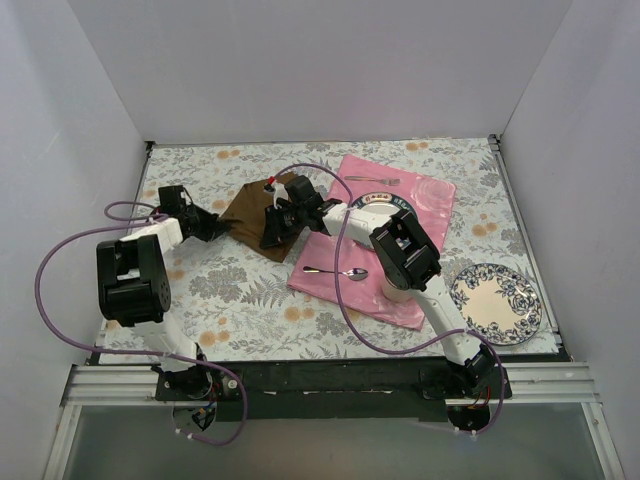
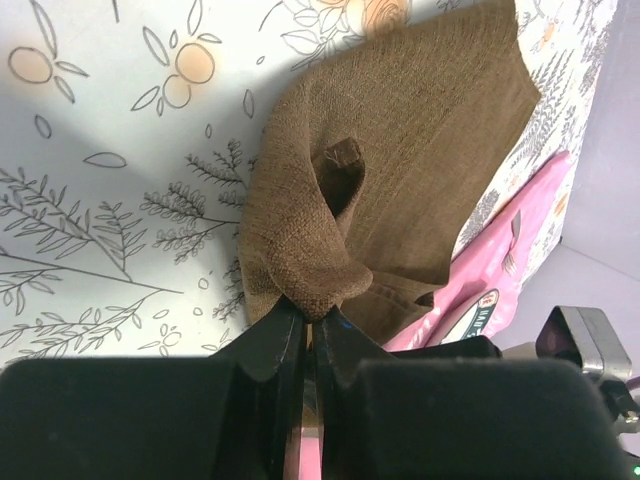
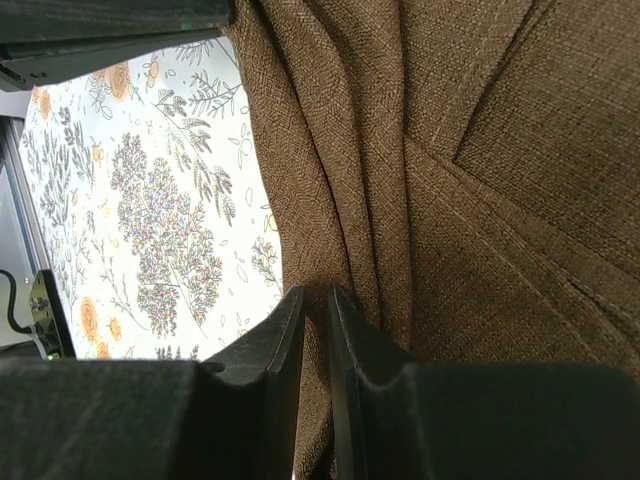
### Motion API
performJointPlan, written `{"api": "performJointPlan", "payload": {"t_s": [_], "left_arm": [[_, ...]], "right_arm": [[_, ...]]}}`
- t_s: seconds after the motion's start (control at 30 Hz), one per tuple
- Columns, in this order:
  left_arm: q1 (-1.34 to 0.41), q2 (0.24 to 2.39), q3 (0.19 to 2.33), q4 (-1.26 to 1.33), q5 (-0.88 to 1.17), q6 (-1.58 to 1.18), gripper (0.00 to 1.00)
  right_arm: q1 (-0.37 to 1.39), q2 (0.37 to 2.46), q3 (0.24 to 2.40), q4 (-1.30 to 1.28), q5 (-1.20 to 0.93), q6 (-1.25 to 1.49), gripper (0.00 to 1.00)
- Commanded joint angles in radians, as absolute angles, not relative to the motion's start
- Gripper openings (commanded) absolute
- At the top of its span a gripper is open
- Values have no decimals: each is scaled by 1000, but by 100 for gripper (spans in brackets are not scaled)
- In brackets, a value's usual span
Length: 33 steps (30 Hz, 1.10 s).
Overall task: Fold the napkin, place the utensils inside, and roll it up
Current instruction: Roll the napkin with the utensil
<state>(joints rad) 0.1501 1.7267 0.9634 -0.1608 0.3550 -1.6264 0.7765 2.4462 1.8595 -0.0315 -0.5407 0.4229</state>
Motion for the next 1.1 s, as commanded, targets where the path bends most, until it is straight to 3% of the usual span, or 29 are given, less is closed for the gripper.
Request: {"api": "performJointPlan", "payload": {"t_s": [0.0,0.3,0.4,0.57,0.73,0.8,0.97,1.07], "left_arm": [[146,1749,1019,-161,357,-1629,5],[144,1900,1112,-149,347,-1614,6],[141,1936,1132,-164,325,-1591,11],[118,1829,1131,-202,203,-1516,37],[83,1702,1140,-311,106,-1491,49],[77,1663,1099,-319,132,-1523,58],[74,1554,844,-158,369,-1675,56],[71,1520,755,-28,377,-1713,51]], "right_arm": [[769,2503,1852,-170,-436,364,24],[765,2511,1848,-179,-428,344,24],[764,2514,1852,-189,-420,337,24],[756,2516,1850,-189,-422,334,24],[756,2528,1862,-187,-431,339,24],[755,2523,1859,-187,-426,336,24],[753,2523,1859,-183,-431,334,24],[752,2520,1858,-186,-433,331,24]]}}
